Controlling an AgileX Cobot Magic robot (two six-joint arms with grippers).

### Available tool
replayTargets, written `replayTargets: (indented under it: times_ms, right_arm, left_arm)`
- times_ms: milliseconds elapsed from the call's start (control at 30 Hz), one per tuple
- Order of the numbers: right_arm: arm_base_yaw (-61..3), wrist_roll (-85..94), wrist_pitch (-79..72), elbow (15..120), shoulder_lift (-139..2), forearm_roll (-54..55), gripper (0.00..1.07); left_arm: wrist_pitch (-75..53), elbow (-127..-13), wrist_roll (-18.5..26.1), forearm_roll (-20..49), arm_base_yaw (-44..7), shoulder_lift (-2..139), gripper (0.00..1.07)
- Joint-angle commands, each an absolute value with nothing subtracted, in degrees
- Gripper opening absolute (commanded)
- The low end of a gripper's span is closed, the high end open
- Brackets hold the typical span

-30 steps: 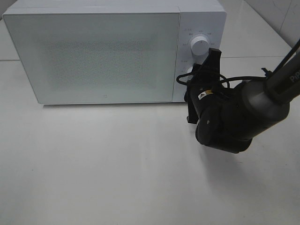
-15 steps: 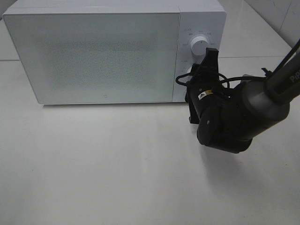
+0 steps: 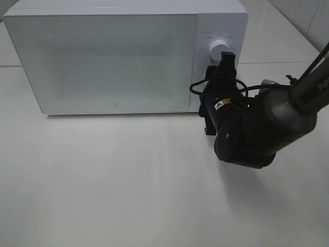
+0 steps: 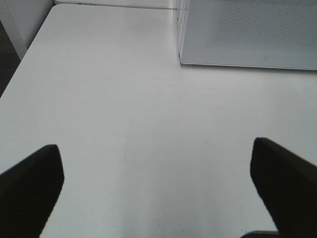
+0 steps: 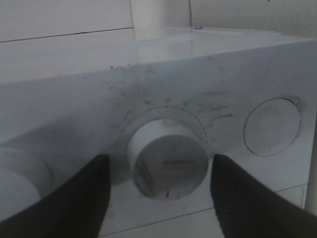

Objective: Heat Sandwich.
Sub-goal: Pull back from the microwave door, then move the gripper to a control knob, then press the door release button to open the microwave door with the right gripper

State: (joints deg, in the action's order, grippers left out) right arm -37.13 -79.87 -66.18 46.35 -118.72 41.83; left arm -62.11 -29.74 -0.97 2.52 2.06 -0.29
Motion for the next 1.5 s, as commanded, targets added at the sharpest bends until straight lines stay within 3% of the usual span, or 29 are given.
replayTargets:
  times_ms: [33, 700, 1000, 1500]
  right_arm:
    - [-36.61, -78.9, -70.47, 47.56, -118.32, 38.67, 0.83]
    - [-36.61, -78.27, -67.9, 41.83, -115.11, 33.69, 0.76]
    - [-36.61, -72.02, -57.7, 37.41, -110.35, 29.79, 0.76]
    - [-36.61, -18.16, -23.61, 37.36, -97.35, 29.28, 0.76]
  left_arm:
    - [-61.31, -29.62, -0.92, 2.46, 2.01, -1.6, 0.98]
    - [-61.31, -29.62, -0.92, 2.46, 2.01, -1.6, 0.98]
    - [-61.31, -29.62, -0.92, 2.46, 2.01, -1.6, 0.98]
    - [-61.31, -29.62, -0.92, 2.46, 2.01, -1.6, 0.98]
